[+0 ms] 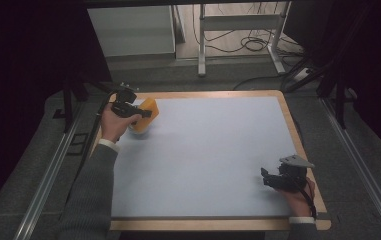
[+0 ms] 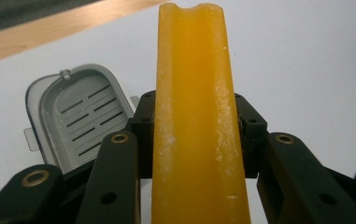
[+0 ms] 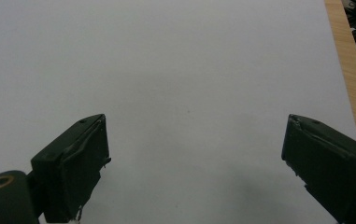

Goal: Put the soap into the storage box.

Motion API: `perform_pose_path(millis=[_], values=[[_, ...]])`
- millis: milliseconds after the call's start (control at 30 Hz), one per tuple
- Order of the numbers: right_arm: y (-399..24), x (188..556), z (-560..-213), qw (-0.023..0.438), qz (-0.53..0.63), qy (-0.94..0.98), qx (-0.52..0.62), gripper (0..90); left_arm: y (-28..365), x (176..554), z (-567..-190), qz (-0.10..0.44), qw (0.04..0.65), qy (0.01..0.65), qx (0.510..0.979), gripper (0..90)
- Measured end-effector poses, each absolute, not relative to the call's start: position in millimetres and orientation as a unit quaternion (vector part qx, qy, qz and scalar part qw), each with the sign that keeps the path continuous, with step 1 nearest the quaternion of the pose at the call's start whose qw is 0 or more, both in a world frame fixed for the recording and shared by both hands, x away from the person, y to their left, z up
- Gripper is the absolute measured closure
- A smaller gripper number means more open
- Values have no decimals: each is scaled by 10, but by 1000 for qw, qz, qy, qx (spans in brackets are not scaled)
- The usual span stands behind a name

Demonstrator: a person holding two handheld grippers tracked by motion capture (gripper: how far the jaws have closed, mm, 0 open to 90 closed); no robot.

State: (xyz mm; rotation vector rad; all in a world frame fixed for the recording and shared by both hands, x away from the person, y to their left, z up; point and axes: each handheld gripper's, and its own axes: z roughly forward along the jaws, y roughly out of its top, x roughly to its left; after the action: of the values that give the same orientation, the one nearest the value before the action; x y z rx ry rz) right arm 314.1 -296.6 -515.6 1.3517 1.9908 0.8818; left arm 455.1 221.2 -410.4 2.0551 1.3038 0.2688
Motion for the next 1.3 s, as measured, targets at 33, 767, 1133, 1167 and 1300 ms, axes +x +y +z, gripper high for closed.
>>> perform_pose_path(millis=[33,767,1133,1167,1300], values=[[-2966,3141,-5155,285,330,744,506,74,2218,4563,-4118,103,338,504,788,610],[-2972,3147,-5168,284,329,744,507,74,2414,4813,-4244,111,333,545,761,611],[-2973,3152,-5181,283,327,745,507,74,2486,4942,-4327,118,335,578,735,610],[-2975,3152,-5183,283,327,746,507,74,2489,4962,-4345,121,333,582,732,610],[-2984,3154,-5187,284,326,745,508,74,2500,5025,-4413,119,324,594,727,610]])
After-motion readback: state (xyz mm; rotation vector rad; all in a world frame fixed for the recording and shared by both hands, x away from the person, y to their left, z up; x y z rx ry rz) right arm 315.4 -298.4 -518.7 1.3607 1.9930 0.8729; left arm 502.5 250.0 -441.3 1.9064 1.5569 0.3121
